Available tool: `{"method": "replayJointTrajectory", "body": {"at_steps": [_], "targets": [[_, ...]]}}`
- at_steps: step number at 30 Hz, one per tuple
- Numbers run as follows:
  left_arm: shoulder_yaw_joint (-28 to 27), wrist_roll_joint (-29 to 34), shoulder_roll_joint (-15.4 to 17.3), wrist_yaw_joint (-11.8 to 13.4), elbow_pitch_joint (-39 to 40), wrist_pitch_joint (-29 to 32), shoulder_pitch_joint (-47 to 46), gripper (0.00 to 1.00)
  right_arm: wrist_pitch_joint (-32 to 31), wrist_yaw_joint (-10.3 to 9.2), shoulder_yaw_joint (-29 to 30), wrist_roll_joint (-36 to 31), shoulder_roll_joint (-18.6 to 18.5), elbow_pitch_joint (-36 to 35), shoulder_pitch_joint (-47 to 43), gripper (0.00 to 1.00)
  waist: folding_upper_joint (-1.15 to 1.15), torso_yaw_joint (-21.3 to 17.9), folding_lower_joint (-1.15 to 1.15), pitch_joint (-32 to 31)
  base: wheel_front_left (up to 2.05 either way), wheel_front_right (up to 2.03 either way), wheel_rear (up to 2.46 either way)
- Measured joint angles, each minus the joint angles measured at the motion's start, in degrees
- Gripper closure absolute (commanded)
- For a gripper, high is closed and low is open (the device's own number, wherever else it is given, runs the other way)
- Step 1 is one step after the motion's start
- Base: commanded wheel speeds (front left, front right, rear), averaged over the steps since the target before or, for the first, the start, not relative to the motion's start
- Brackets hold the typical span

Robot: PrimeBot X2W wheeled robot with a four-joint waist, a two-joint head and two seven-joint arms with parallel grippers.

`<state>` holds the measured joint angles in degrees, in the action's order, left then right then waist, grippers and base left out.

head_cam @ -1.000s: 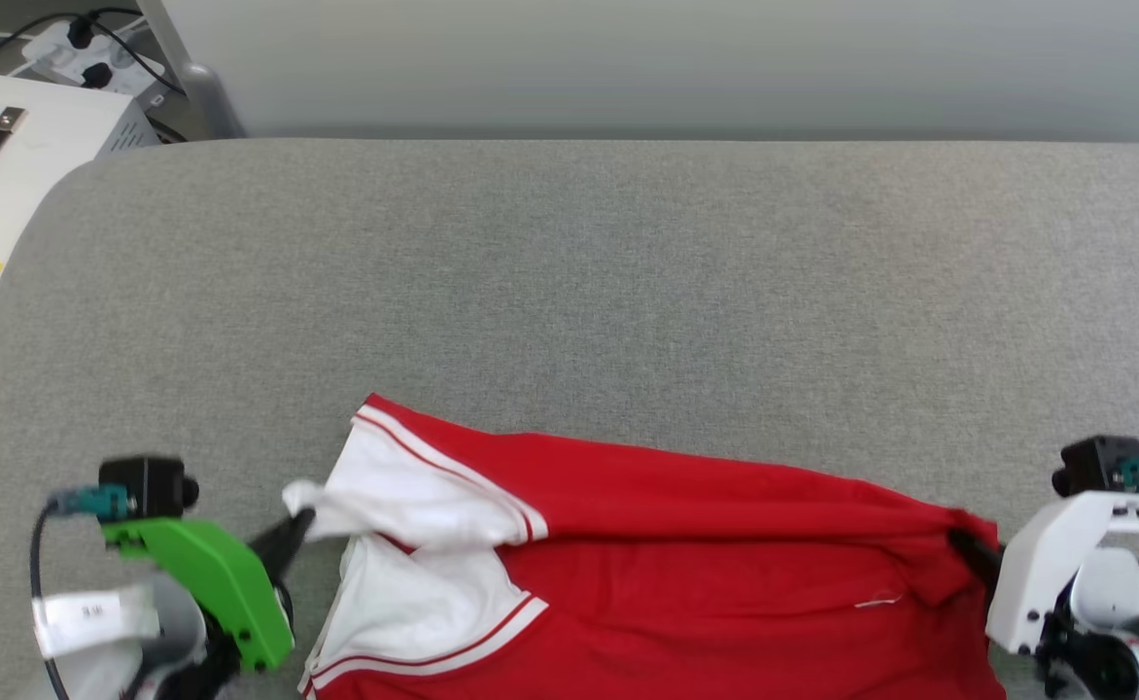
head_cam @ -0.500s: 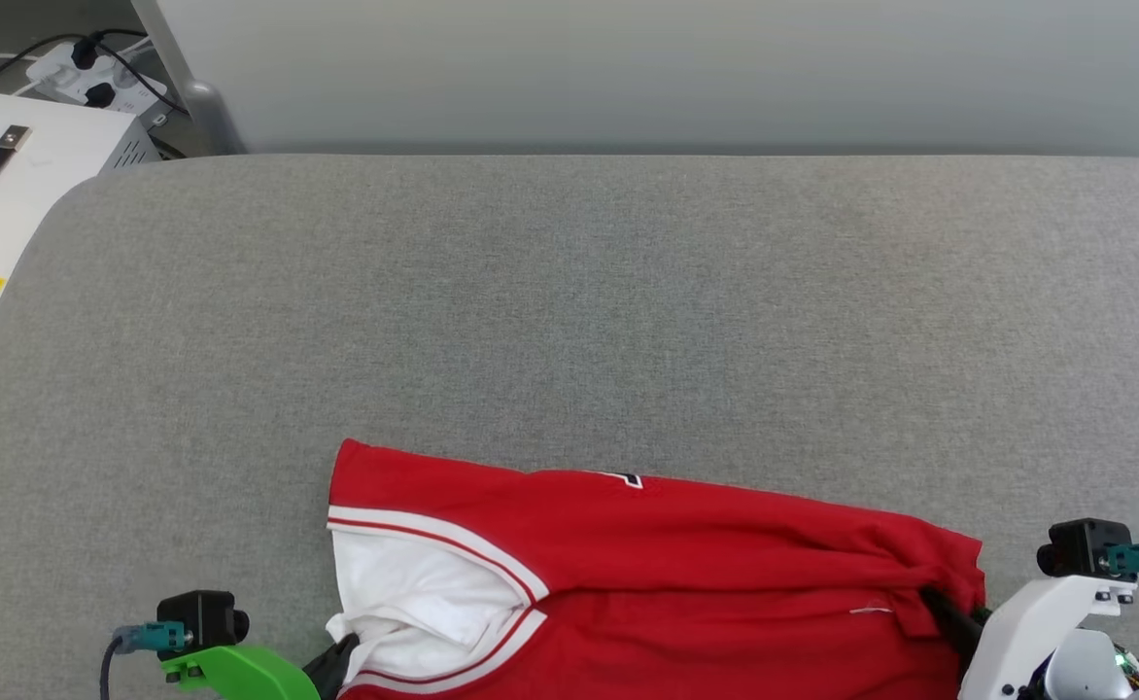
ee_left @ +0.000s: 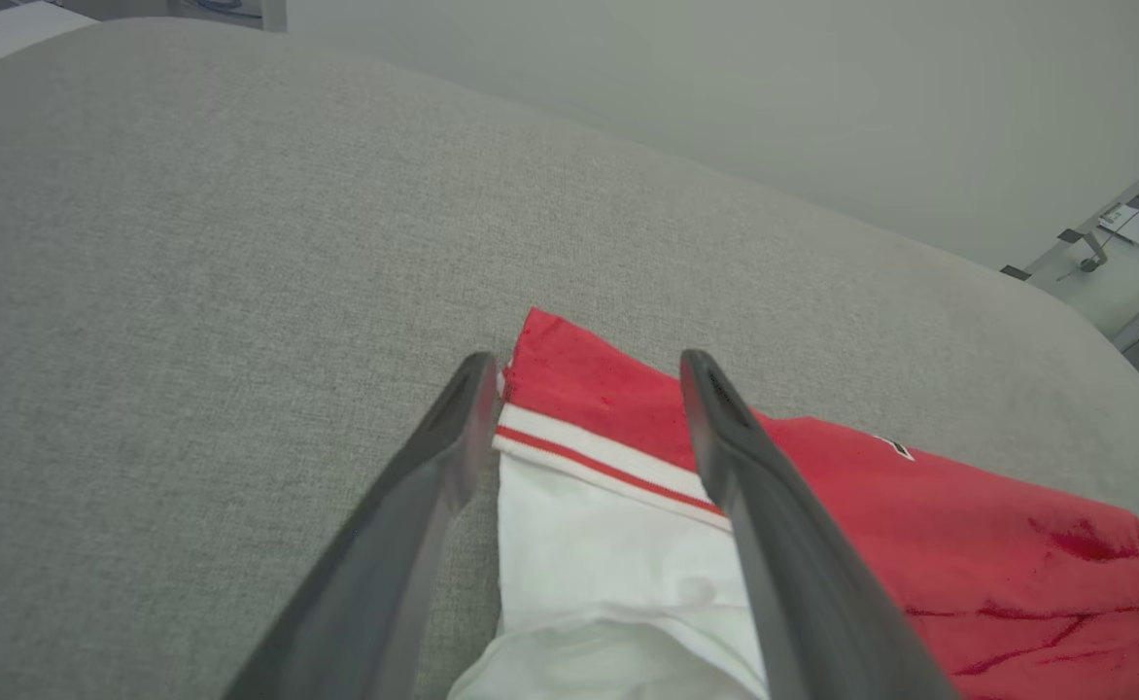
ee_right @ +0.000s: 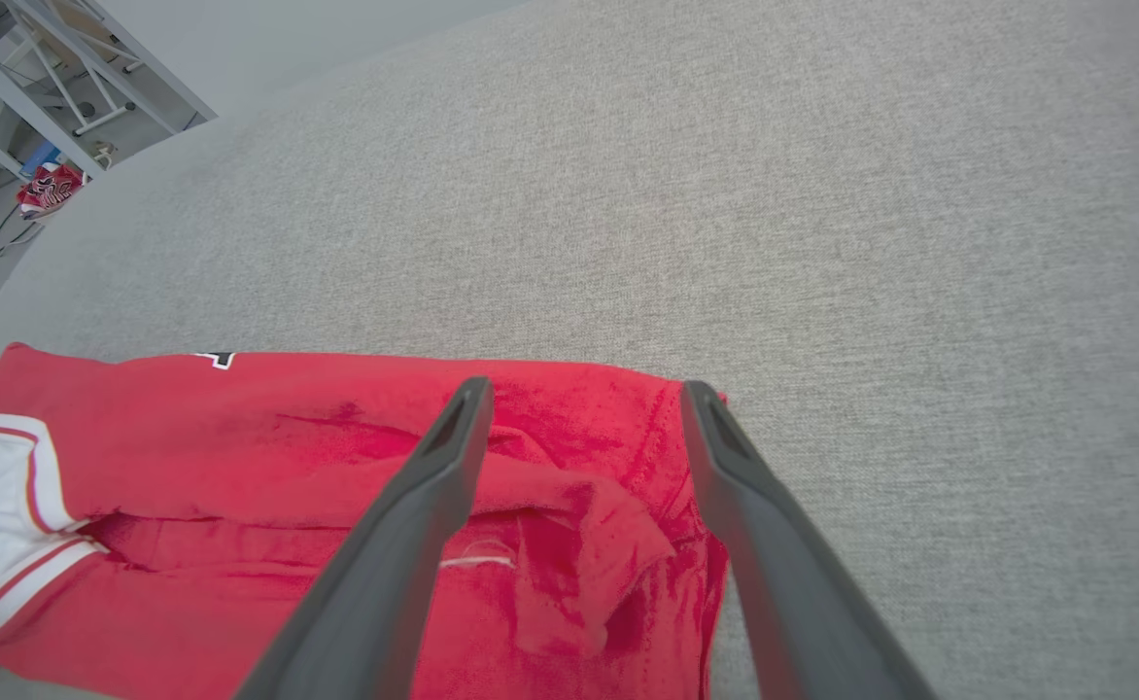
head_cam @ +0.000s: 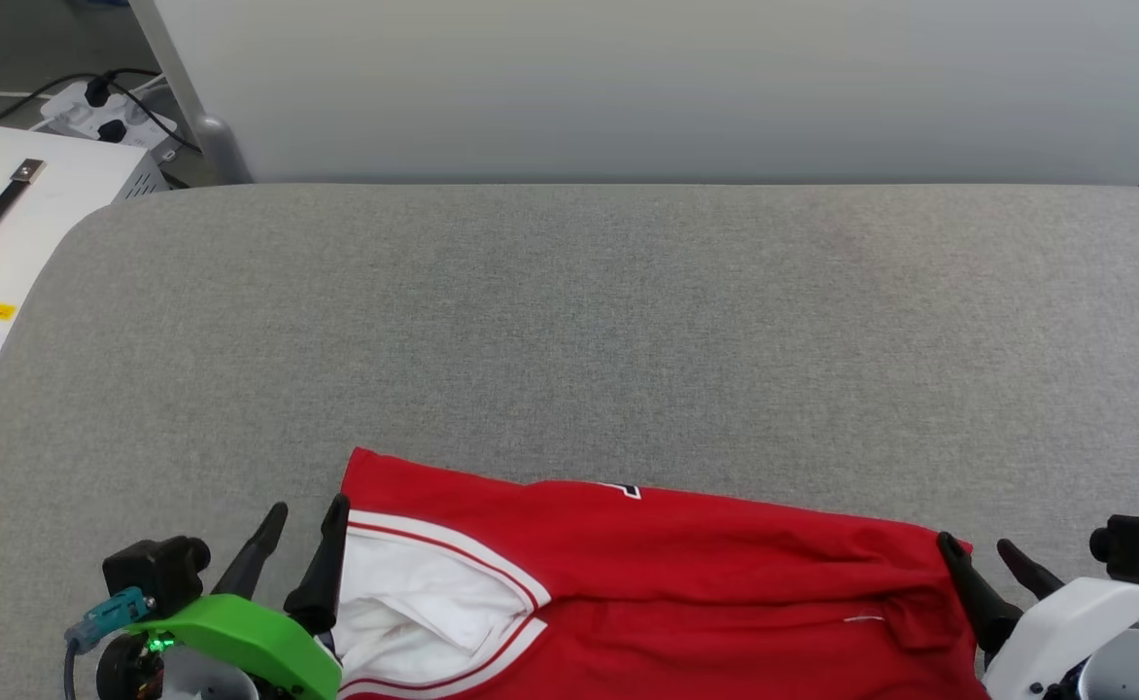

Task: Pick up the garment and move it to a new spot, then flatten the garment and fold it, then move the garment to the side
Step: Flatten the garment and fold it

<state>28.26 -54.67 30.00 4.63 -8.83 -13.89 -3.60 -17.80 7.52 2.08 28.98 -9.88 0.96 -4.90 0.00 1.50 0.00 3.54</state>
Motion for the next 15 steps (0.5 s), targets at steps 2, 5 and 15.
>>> {"method": "replayJointTrajectory", "body": {"at_steps": [2, 5, 15], "targets": [[-1.6, 1.9, -0.8, 0.6, 1.4, -0.5, 0.0, 0.00, -1.7, 0.01, 1.5, -0.3, 0.0, -1.1, -0.1, 0.00, 0.00, -0.1, 0.00, -0.4, 0.00, 0.00, 0.00], [-4.3, 6.2, -2.4, 1.6, 4.5, -0.7, 0.0, 0.00, -5.3, 0.00, 4.4, -1.0, -0.6, -1.7, -0.6, 0.00, 0.00, 0.0, 0.00, -0.9, 0.00, 0.00, 0.00], [-11.3, 20.2, -8.6, 2.7, 11.4, -0.8, 0.6, 0.00, -17.0, 0.00, 6.1, -2.1, -1.6, -1.9, -0.8, 0.00, 0.00, 0.9, 0.00, 0.8, 0.00, 0.00, 0.00]]}}
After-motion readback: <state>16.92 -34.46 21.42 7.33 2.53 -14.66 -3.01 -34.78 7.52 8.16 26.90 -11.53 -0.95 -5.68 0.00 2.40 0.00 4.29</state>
